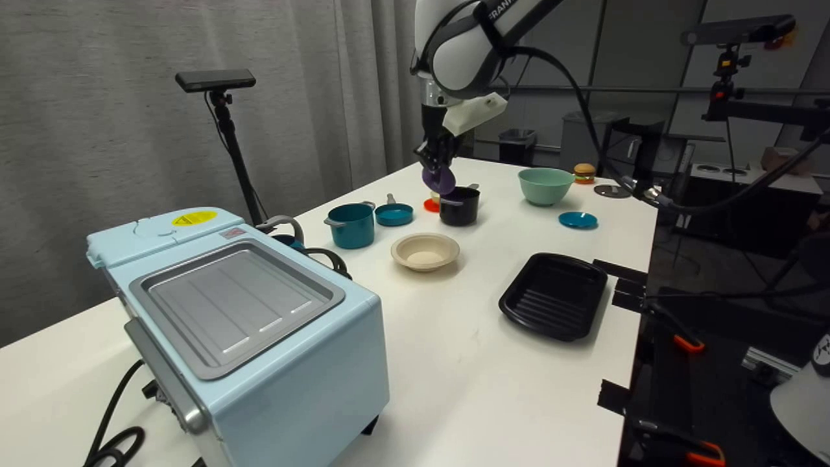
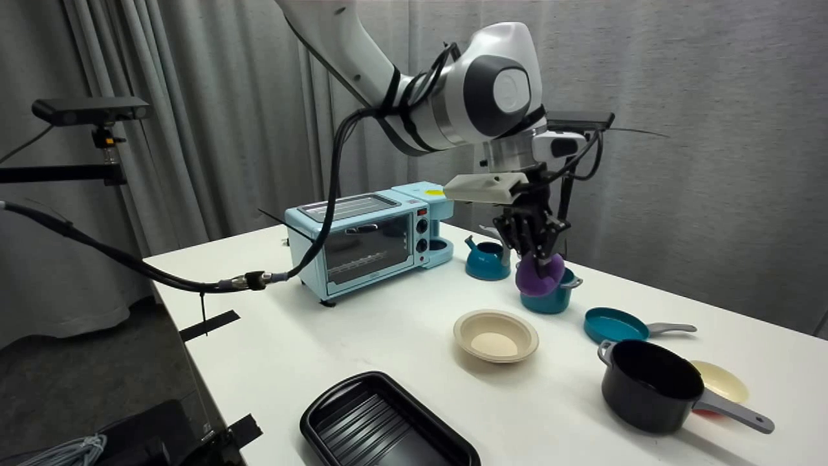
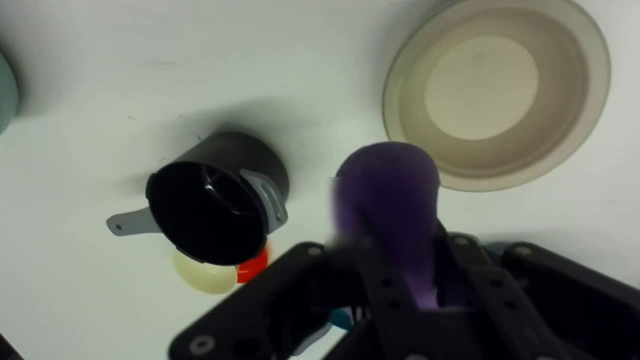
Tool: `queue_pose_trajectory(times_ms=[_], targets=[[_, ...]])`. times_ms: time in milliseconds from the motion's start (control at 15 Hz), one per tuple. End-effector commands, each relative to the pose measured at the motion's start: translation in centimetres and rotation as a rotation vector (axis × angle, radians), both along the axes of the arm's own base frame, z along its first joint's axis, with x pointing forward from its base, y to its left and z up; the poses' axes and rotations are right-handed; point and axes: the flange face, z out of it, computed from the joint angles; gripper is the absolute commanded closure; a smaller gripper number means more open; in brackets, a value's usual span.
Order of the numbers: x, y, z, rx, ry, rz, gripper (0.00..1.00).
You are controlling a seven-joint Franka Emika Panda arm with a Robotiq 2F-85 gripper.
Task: Pick up the purple toy from the table, put it in the bowl, put it back on the table and then put it back in the bowl.
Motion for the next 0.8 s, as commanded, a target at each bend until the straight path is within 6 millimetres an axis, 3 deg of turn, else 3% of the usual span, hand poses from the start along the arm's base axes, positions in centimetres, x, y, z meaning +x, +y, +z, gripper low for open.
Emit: queue_pose_trajectory(times_ms=[0,133,333,733], targets=[[0.2,3.4,0.9,0.05,-0.061,0.07,0.94],[0.8,5.1,-0.1,0.065,-0.061,0.094,0.94],[1.5,5.9,-2.2,0.058,-0.032,0.114,0.94],[2.2,5.0,-7.8,0.029,0.069,0.109,0.94]])
